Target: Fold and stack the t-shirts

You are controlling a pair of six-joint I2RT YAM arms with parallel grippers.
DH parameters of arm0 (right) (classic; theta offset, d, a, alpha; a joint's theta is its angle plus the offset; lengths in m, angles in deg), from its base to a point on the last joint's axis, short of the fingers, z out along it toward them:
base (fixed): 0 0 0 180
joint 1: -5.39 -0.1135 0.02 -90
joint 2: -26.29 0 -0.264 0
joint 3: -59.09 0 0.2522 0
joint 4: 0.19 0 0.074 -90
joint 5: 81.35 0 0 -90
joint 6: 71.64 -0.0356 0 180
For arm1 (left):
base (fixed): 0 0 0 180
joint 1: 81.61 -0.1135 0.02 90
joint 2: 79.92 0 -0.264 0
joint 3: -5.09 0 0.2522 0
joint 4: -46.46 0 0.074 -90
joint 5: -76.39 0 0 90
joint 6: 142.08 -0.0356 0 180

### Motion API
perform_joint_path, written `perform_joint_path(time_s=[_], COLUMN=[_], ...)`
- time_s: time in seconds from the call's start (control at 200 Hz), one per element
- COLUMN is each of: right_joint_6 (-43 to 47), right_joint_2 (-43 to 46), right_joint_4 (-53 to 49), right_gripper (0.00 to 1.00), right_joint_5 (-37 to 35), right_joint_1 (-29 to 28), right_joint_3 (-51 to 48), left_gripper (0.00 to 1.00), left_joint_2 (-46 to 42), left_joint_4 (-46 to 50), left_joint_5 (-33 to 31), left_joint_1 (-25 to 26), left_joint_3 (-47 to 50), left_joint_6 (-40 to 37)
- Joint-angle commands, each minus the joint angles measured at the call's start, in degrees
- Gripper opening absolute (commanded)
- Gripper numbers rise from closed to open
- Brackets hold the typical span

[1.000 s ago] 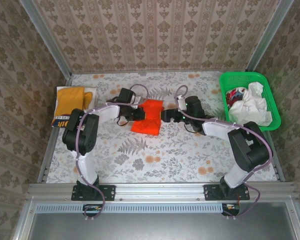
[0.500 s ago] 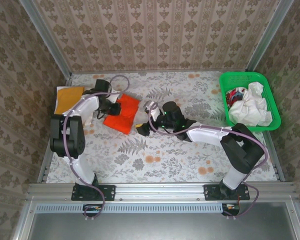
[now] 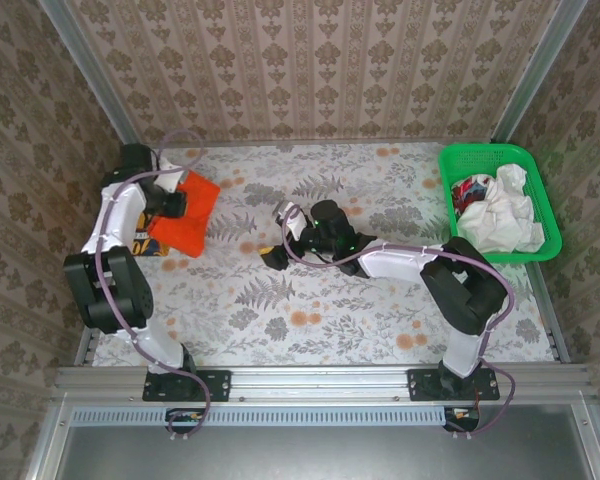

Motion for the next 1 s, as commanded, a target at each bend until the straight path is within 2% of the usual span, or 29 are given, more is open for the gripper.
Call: perform_joint_path(time_s=[0.0,0.395,0.73,0.995], right_joint_6=[0.33,-0.02,-0.35,-0.45], right_joint_2=[-0.73,-0.36,-1.12,-0.85], right_joint_4=[-0.61,-1.55,-2.06,-2.69], right_gripper=[1.00,1.00,1.00,1.00], right_joint_5=[0.94,0.14,0.51,0.56], right_joint_1=[-0.31,-0.30,-0.30,-0.33], right_joint_3=[2.21,1.89,2.89,2.78], left_gripper=[0.00,0.00,0.00,0.00], left_joint_2=[-1.33,1.18,6.63,13.33], left_joint_4=[3.28,7.54,7.36,6.01], left_joint_5=[4.19,10.96,20.57,25.73], left_joint_1=[-2.00,-10.58,-16.68,-20.09], left_joint_3=[-4.96,-17.13,-19.55,-19.83], left_joint_6=[-3.07,-3.62,-2.43,-1.26])
